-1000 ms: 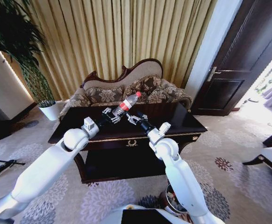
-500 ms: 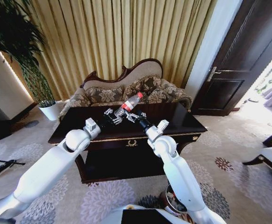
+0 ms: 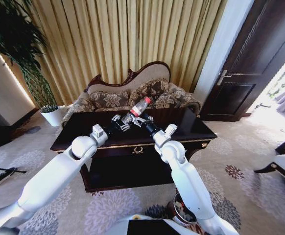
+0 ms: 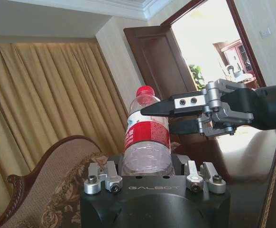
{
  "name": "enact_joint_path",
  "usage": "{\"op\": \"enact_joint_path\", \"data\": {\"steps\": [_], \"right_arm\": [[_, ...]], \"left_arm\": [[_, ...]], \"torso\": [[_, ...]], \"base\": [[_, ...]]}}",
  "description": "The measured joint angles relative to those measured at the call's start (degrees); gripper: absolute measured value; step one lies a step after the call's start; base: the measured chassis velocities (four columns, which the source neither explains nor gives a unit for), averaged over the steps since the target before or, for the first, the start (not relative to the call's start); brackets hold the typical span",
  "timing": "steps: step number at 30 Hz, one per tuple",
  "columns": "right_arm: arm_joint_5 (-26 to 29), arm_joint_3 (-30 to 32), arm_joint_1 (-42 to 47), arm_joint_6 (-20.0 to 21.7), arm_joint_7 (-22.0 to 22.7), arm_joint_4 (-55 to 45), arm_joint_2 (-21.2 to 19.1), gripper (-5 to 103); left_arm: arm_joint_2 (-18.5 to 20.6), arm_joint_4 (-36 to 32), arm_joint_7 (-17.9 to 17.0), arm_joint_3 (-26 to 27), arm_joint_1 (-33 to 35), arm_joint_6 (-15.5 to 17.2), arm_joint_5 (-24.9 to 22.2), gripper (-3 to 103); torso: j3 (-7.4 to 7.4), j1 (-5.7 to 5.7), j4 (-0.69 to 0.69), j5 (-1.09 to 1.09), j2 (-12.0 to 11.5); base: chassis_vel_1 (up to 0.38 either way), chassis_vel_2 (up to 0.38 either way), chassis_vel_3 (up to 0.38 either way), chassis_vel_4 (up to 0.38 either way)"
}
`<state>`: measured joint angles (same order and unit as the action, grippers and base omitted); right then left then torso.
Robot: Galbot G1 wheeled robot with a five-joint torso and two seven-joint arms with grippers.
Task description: Move to the front of the table and place the trash on the table into the trash bin.
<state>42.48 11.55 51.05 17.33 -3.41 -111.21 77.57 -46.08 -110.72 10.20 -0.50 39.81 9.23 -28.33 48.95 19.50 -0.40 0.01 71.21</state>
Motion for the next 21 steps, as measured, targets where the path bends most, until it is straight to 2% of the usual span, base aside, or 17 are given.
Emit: {"op": "enact_joint_path", "data": {"steps": [21], "right_arm": [[-1.32,-0.6,0.74,-0.22,-0.23,1.35,0.44,100]], "left_arm": [[0.56,-1.16,0.46,0.09,-0.32,0.2,-0.41,56]], "torso": [[0.0,0.0,0.0,0.0,0.0]], "base": [[0.0,0.0,0.0,0.0]]}}
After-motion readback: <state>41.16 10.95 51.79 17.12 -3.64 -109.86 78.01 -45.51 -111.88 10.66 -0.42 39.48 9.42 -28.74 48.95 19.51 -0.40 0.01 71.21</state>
